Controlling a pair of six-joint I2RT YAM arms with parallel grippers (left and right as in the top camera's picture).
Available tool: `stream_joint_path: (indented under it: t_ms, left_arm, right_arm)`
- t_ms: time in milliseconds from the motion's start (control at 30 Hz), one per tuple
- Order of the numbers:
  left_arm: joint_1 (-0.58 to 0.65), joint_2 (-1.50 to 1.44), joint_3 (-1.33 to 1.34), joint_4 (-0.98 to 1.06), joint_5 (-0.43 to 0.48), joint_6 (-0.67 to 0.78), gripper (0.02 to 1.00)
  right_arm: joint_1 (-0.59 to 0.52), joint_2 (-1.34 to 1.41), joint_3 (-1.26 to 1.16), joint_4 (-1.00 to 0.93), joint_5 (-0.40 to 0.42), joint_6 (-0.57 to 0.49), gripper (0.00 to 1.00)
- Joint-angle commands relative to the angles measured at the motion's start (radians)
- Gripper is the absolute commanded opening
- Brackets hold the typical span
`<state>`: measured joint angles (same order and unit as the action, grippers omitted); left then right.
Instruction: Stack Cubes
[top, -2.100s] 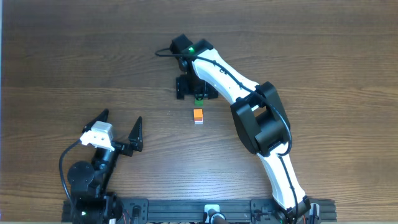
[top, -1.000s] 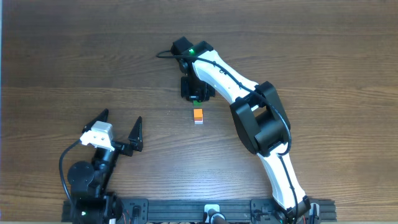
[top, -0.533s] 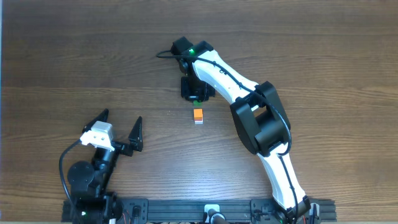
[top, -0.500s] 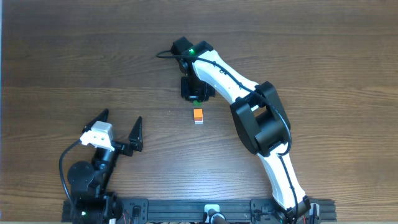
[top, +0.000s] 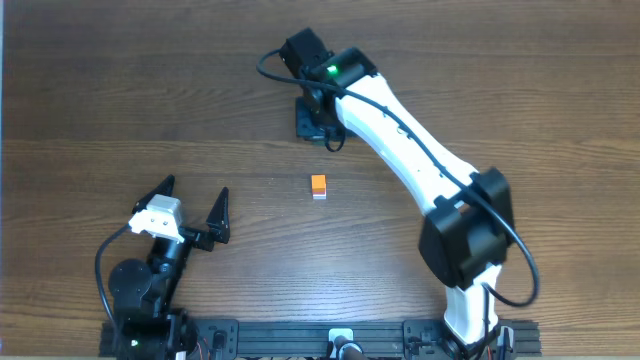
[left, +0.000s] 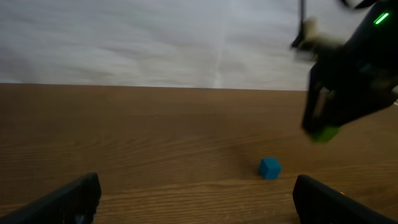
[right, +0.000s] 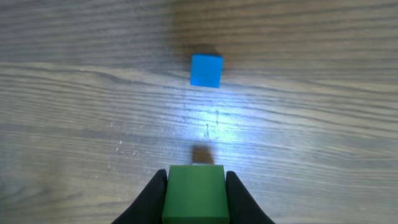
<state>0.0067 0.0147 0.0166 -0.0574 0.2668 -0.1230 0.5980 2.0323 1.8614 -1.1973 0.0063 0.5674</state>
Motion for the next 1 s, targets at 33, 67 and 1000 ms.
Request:
stream_joint_path:
  t_ms: [33,67,1000]
  left_arm:
    - [-0.005,-0.009,-0.01,0.006,0.013,0.014,0.996]
    - [-0.005,-0.009,-0.01,0.006,0.013,0.014,0.998]
    - [-0.005,-0.009,-0.01,0.006,0.013,0.015,0.998]
  right_arm:
    - [0.026,-0.068,0.003,-0.076,0.045,0.018,0.012]
    - [0.033,-0.071,0.002,-0.105,0.047,0.028,0.012]
    - [0.124,-0.095,-0.222,0.024,-0.013,0.087,0.012]
